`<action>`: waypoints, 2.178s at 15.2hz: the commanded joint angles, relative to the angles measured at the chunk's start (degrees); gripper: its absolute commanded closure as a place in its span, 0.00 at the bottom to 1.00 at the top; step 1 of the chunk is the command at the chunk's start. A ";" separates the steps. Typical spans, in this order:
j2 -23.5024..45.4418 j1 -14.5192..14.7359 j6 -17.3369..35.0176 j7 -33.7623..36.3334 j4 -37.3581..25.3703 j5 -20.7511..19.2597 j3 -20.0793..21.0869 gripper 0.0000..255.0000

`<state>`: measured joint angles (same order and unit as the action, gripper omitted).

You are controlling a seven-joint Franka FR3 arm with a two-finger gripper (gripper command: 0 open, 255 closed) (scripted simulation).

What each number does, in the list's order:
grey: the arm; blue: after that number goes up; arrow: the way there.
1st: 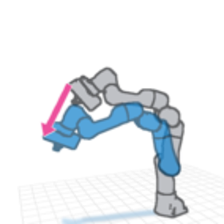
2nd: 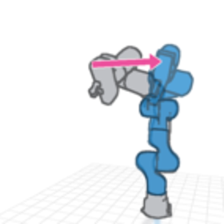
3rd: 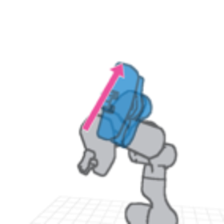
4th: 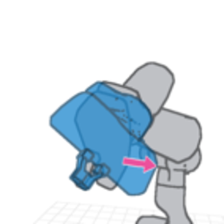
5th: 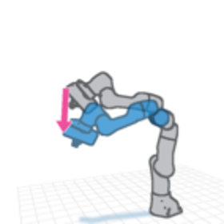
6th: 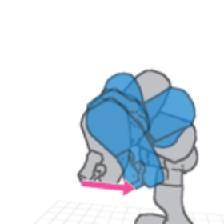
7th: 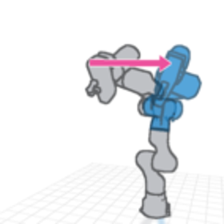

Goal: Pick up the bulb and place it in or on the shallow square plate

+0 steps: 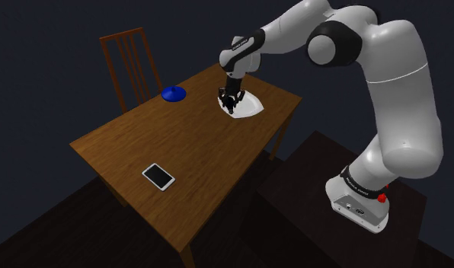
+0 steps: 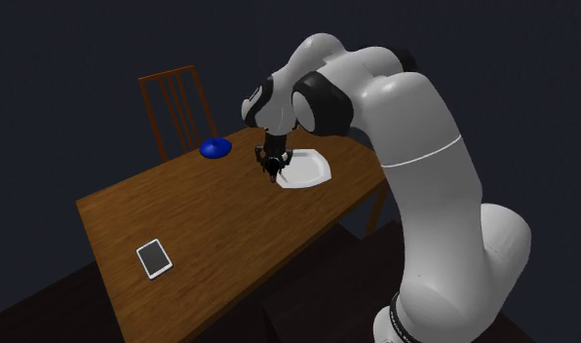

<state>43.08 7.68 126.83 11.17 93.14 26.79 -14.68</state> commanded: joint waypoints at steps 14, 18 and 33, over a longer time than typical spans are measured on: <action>19.01 -15.88 -15.97 -6.52 -33.52 -1.41 -1.04 1.00; 21.27 -16.14 -14.69 -6.71 -34.52 -1.13 -0.70 1.00; 26.45 -16.83 -12.67 -6.86 -37.81 -0.69 0.00 1.00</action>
<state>69.53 -9.15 114.16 4.31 55.35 26.10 -14.68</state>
